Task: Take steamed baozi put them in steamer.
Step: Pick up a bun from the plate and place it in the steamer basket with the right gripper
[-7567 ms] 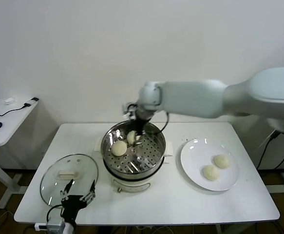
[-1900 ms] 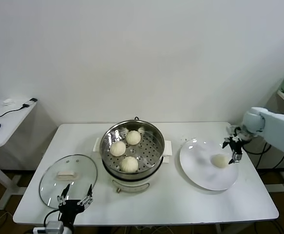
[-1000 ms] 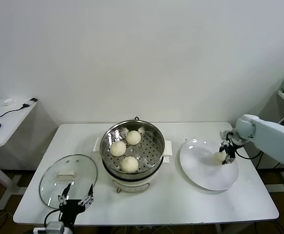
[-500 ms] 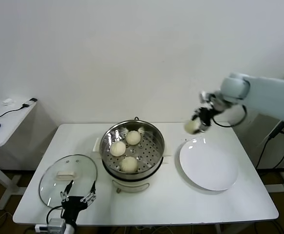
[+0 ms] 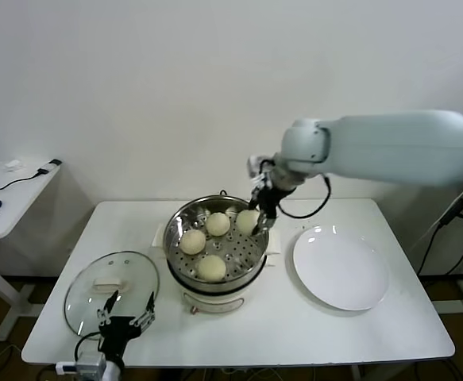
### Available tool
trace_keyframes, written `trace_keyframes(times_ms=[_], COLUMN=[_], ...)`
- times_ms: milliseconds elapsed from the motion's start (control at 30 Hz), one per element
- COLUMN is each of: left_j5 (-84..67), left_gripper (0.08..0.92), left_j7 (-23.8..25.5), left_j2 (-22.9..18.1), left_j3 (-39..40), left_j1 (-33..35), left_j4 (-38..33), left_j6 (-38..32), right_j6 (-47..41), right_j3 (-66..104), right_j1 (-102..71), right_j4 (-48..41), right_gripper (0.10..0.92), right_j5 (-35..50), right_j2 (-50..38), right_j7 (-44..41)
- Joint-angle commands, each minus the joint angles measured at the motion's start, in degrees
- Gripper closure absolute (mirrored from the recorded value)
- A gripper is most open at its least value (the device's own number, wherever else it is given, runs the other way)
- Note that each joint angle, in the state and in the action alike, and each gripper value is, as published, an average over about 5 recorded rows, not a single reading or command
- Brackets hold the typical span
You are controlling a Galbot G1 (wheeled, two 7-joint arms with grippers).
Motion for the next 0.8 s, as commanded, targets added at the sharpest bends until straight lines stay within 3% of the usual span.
trace_keyframes(times_ms=[33,567,800], left_j5=[-0.1,-0.3,-0.4], left_gripper=[0.177,0.177,0.177], left_j7=[0.0,0.1,0.0], left_j2=[0.1,0.4,0.6], left_j3=[0.0,0.1,0.1], left_j1=[0.0,-0.5,0.1], left_j4=[0.0,0.6,0.4], left_j6=[0.0,0.0,-0.3], right_j6=[-2.2,-0.4,4.8], right_j3=[-0.8,0.1,2.0], right_j1=[-8.4,-11.3,-8.6], right_j4=[-5.3,-10.2,-9.9], right_gripper=[0.389,0.380,0.233], right_j5=[-2.1,-4.7,-2.1], right_j2=[6.8,8.0,5.5], right_j7=[3.1,1.7,-3.5])
